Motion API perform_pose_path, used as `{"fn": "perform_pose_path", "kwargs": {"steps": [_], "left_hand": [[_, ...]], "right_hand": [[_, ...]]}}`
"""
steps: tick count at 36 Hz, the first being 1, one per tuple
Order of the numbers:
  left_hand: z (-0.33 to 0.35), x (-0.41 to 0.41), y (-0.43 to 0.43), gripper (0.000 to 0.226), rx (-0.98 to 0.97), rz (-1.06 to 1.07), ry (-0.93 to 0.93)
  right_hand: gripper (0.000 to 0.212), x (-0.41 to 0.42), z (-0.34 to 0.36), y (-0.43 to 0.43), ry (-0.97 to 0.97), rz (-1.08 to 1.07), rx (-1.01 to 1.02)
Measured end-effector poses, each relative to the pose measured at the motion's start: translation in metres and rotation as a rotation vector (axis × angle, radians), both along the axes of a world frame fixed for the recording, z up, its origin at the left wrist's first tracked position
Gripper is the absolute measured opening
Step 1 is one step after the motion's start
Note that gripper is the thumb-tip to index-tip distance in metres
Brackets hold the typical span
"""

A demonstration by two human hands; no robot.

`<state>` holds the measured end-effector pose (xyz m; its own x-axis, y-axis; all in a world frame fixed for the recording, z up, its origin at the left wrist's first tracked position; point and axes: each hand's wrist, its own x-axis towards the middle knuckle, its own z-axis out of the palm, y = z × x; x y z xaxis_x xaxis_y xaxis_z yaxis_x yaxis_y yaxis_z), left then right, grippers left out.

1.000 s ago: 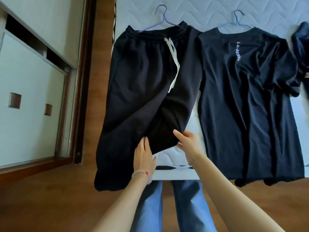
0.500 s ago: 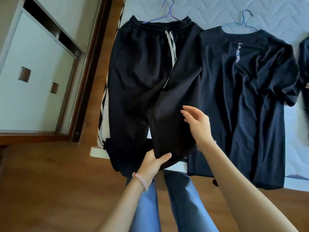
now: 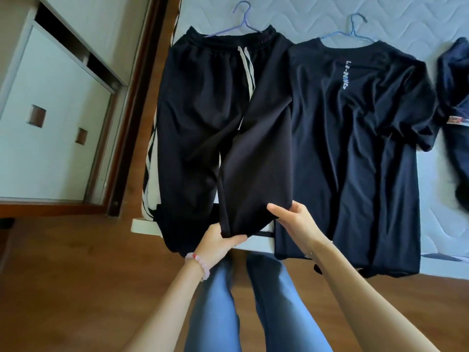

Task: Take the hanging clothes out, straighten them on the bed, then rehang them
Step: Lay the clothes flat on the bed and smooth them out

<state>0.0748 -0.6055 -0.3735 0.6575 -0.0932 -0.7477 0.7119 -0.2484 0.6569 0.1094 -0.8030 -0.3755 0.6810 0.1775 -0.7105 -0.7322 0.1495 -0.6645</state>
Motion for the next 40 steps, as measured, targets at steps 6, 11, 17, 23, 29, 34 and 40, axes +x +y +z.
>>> {"fn": "perform_pose_path", "kwargs": {"steps": [6, 11, 17, 23, 29, 34, 40], "left_hand": [[0.007, -0.021, -0.001, 0.037, 0.182, -0.102, -0.167], [0.057, -0.012, 0.017, 0.028, -0.158, 0.194, -0.094], [0.085, -0.009, 0.031, 0.028, -0.475, 0.319, 0.027], [0.074, -0.046, 0.043, 0.013, -0.254, -0.032, -0.012], [0.057, -0.09, 0.037, 0.017, -0.321, 0.029, 0.08], [0.043, -0.119, 0.029, 0.033, -0.395, 0.016, 0.174], [0.007, -0.142, 0.013, 0.04, -0.171, 0.012, 0.198]], "right_hand": [[0.022, -0.007, 0.017, 0.002, -0.153, 0.302, -0.23], [0.017, -0.005, 0.063, 0.007, -0.238, 0.164, -0.117], [0.035, -0.029, 0.089, 0.034, -0.238, 0.136, 0.109], [0.007, -0.068, 0.08, 0.048, -0.248, 0.314, -0.401], [0.016, -0.104, 0.086, 0.04, -0.108, 0.029, -0.243], [0.026, -0.144, 0.067, 0.028, 0.074, 0.093, -0.1], [0.03, -0.184, 0.032, 0.03, 0.083, 0.269, -0.316]]}}
